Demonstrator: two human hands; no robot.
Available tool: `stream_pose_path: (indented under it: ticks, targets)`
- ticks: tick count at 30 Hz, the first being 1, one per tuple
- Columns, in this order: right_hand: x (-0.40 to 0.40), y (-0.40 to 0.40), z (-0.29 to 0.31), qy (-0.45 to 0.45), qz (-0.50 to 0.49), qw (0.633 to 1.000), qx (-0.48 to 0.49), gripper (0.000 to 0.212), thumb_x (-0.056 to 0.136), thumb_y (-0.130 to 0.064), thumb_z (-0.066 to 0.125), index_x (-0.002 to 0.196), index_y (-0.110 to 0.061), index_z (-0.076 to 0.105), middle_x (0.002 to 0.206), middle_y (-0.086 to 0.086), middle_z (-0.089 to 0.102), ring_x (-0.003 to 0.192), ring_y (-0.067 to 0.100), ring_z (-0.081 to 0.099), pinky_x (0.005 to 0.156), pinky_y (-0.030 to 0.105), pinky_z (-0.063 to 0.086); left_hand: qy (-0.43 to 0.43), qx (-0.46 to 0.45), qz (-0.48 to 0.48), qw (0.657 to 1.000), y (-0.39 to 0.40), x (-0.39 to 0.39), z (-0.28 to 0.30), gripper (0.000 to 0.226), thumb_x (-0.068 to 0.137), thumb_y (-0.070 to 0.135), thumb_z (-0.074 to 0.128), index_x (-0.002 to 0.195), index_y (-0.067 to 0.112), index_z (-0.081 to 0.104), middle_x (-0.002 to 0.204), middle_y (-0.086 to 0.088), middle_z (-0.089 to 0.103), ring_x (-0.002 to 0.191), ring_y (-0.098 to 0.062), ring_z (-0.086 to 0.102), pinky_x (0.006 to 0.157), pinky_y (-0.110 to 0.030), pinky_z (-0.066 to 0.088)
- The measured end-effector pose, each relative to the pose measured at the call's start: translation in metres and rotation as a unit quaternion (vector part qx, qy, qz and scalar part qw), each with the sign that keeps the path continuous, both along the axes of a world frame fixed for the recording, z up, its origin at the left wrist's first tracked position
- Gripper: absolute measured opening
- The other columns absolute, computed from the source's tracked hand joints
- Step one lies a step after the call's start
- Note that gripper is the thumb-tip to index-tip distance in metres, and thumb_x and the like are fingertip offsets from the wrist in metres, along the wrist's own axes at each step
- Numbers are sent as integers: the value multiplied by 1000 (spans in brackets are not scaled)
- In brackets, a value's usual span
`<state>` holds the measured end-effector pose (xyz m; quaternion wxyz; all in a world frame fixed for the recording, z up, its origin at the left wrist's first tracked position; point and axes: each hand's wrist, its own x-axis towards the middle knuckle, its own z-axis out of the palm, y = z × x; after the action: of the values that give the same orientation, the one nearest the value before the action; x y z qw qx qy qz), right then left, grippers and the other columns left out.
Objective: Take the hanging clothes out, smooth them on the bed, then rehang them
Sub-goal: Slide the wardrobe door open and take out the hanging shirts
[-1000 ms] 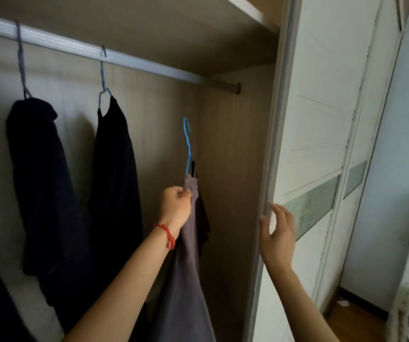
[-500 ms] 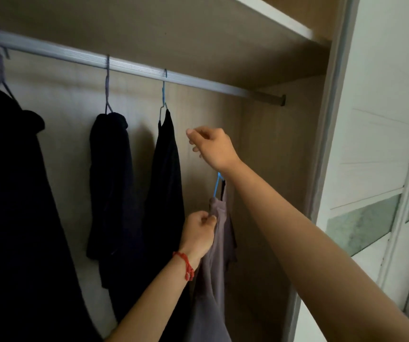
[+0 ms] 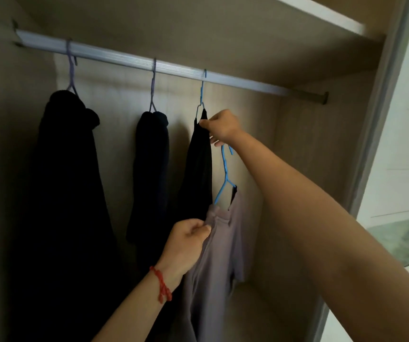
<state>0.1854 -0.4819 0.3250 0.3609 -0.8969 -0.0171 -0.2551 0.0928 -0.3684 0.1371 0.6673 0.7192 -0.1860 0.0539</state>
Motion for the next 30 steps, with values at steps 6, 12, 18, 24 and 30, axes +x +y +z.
stream_pose_path:
  ticks: [6,12,18,24,30]
  targets:
    - [0,7,4,-3,-61,998,-21,18,82,-8,45,65,-4,49,58,11,53,35,19,54,41,22,47,13,7,20,1000,25,-1,9,30,92,12,48,87,-15,60,74,-14,52,69,-20,48,63,-28,37]
    - [3,12,12,-7,-83,996,-20,21,83,-9,45,63,-7,41,82,16,55,61,28,55,47,28,43,11,32,10,999,42,-2,4,29,91,12,49,87,-14,60,76,-12,50,71,-21,45,65,-30,35]
    - [19,24,13,1,-103,994,-33,28,90,-11,47,114,4,51,120,20,56,105,36,58,75,34,45,10,33,6,999,57,4,4,28,91,10,49,88,-14,60,76,-16,53,72,-22,49,64,-27,38]
    - [30,25,9,-70,-122,990,20,31,90,-6,41,60,-11,33,92,13,48,81,27,47,68,29,37,18,35,-22,999,62,8,3,28,91,9,49,66,5,61,65,-6,54,58,-9,50,51,-11,40]
    - [30,10,12,-104,-144,984,31,34,90,-10,41,57,-11,32,79,10,49,76,26,47,65,30,36,1,32,-45,998,58,14,3,27,90,9,49,85,-16,58,76,-13,53,71,-19,49,62,-21,39]
